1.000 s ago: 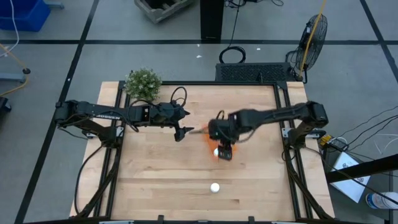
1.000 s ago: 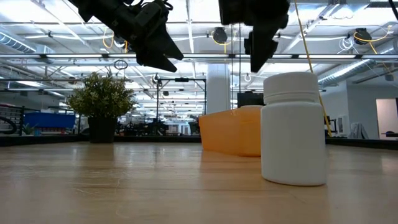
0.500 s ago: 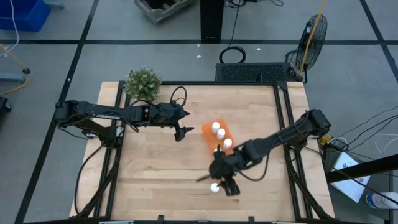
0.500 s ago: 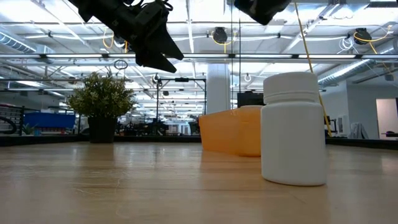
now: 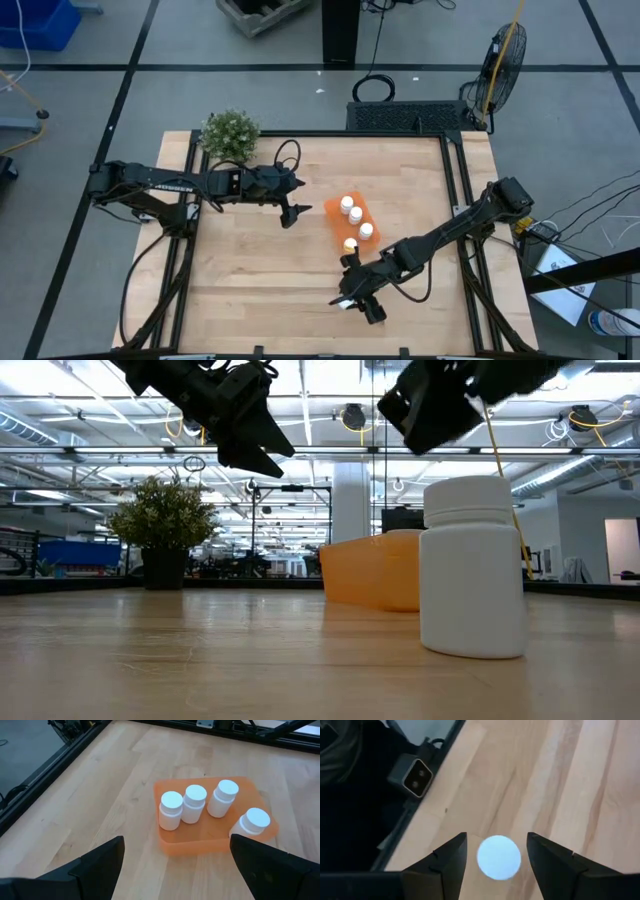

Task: Pick and place pill bottles into a basket
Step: Put the white medicine bottle into the orange bin

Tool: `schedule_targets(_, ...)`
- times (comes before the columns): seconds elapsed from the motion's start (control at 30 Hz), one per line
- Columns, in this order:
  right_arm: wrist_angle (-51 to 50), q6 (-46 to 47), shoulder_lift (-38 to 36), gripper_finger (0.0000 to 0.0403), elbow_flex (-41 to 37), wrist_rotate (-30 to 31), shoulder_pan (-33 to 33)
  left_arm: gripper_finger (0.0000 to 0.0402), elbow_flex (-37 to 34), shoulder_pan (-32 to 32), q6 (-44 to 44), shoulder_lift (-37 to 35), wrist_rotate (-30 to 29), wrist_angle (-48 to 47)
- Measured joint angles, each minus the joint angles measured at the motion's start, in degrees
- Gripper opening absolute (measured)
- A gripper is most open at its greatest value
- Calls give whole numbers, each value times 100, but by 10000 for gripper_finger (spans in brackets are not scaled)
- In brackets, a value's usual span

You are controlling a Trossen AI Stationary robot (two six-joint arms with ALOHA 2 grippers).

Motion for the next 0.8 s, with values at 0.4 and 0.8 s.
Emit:
schedule_targets(0.4,1109,29,0,196,-855,22,41,365,0,0,-4,0,2,-29)
schedule_targets(0.8,1884,-41,2,196,-1280,119,146,365,0,0,-61,0,2,-28)
